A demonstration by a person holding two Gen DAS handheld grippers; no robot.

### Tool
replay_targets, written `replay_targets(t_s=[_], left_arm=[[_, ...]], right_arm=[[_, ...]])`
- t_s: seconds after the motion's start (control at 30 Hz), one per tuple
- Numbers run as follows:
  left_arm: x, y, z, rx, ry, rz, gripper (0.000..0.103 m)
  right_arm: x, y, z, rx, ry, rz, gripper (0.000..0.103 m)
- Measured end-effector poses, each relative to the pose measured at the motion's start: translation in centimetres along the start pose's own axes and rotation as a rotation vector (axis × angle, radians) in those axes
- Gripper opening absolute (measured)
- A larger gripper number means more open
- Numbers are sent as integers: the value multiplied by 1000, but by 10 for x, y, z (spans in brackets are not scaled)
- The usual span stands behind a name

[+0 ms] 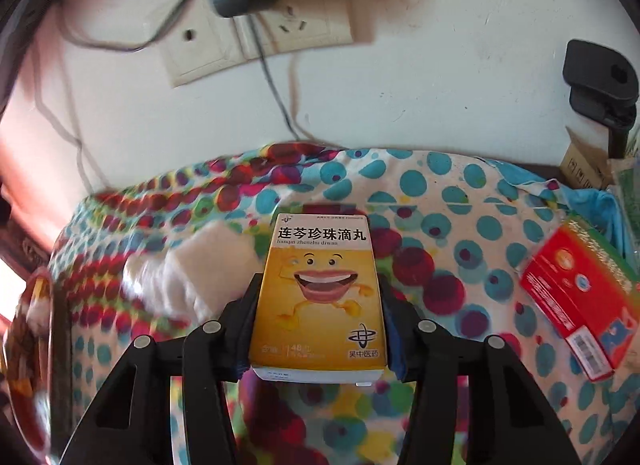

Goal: Organize objects
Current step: 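Grasp the white rolled sock with the left gripper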

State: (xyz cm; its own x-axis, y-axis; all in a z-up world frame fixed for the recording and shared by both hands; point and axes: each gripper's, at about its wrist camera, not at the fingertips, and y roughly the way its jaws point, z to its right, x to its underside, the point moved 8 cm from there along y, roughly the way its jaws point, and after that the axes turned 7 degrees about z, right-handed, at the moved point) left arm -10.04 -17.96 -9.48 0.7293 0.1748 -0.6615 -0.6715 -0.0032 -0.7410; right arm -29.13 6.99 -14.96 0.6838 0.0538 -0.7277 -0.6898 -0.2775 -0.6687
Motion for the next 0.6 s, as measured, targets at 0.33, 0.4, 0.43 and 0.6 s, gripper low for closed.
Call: replay_targets(t_s=[0.33,0.4,0.43,0.6], left_arm=[[-65,69,135,137,215,61,65],[-74,86,152,128,257,46,65],[-78,92,161,139,276,45,65],[-100,125,191,120,357,41,65]], right_arm=[[52,-59,8,-29,-184,38,48],[55,-58,10,-47,-169,35,48],[57,-58,12,-58,-156,33,48],[59,-56,12,-85,-141,40,48]])
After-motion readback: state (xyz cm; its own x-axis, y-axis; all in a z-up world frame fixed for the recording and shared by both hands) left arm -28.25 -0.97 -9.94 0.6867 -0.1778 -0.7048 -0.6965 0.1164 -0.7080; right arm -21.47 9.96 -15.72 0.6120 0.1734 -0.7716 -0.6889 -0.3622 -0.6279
